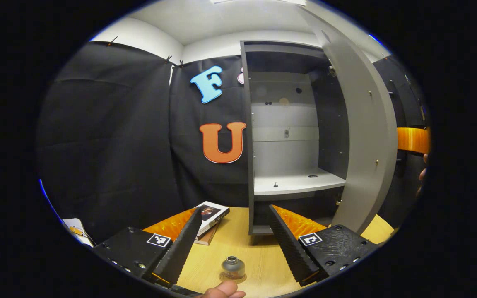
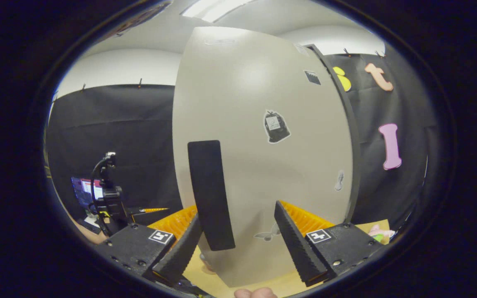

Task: Open the cabinet door with the right hand, grasp the bottle in the cabinet with the left hand and place it on the coaster, then close the cabinet door with the right hand.

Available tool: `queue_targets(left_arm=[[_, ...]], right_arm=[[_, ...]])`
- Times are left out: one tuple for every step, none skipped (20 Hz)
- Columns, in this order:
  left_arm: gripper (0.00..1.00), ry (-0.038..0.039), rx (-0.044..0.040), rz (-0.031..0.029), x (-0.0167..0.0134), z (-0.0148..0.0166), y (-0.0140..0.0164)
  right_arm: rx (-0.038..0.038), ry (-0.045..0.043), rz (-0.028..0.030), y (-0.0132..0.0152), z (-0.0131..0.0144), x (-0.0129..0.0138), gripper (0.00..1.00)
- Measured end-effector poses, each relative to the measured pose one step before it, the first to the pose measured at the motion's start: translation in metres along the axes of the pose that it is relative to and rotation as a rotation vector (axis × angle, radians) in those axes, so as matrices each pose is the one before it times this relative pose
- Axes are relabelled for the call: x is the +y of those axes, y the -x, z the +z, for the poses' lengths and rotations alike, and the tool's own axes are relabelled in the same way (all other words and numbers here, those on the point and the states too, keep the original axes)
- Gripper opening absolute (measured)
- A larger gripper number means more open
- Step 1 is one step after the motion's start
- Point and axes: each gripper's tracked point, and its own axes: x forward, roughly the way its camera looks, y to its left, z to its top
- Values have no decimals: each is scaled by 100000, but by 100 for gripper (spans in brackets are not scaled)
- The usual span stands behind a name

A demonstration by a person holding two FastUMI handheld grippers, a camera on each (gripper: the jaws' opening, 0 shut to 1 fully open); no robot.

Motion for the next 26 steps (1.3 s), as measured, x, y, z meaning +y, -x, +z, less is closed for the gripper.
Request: queue_targets(left_arm=[[96, -57, -204, 954, 623, 75, 37], [96, -199, -334, 1268, 565, 186, 80], [96, 93, -308, 1163, 465, -54, -61], [96, 362, 153, 1097, 408, -117, 49], [96, 381, 466, 1302, 524, -288, 24], [96, 472, 324, 1113, 522, -195, 127], [96, 385, 264, 1465, 560, -87, 148], [96, 198, 242, 1505, 633, -71, 177], [96, 252, 479, 1582, 589, -270, 155], [96, 567, 796, 1547, 656, -285, 224], [96, 755, 608, 1569, 716, -308, 84], [96, 808, 369, 1766, 752, -204, 187], [96, 821, 534, 1783, 756, -230, 232], [96, 794, 504, 2021, 803, -248, 297], [96, 1015, 563, 1803, 830, -132, 252], [96, 1117, 412, 1836, 679, -110, 223], [96, 1042, 468, 1691, 741, -332, 190], [96, 880, 535, 1391, 588, -244, 128], [96, 716, 484, 1354, 633, -159, 90], [95, 510, 393, 1163, 580, -62, 213], [94, 210, 205, 1373, 604, -105, 174], [94, -126, 311, 1527, 582, -130, 263], [94, -190, -27, 1490, 497, 49, 380], [94, -160, -794, 1347, 619, 123, 303], [94, -166, -841, 1038, 462, 259, 493], [94, -276, -309, 724, 291, -168, 352]], right_arm=[[64, -116, 80, -554, -14, 26, 100], [-1481, 1072, 786, -663, 368, 23, 100], [943, 1326, 926, -760, -135, 81, 100], [-159, 253, 905, -821, 26, 391, 100], [1250, 487, 346, -788, -101, 156, 100], [97, 119, 101, -501, 61, 137, 100], [137, 957, -61, -531, 106, 85, 100], [-186, 914, -45, -605, -130, 129, 100], [178, 838, 118, -556, -94, 1, 100], [142, 346, -53, -411, -15, 42, 100], [-246, 370, -900, -266, 27, 70, 100], [-270, 1097, -1147, -382, 4, -4, 100], [-307, 914, -1042, -311, -16, 92, 100], [-67, 393, -978, -313, -77, 107, 100], [-138, -106, -773, -349, 6, 19, 100], [98, 80, -294, -204, -129, 30, 100], [110, 11, -387, -267, 2, 19, 100], [-49, 483, -595, -107, 90, -59, 100], [338, 406, -341, -299, 19, 145, 100], [290, 75, -12, -335, -130, 108, 100], [98, 207, 445, -175, 25, 63, 100], [534, -519, 171, -85, -67, -52, 100], [153, -420, 236, -149, -20, 58, 100], [455, 439, 397, -210, -37, -42, 100], [200, -74, 97, -317, 41, -51, 100], [-68, -164, 399, -352, -68, -31, 100]])
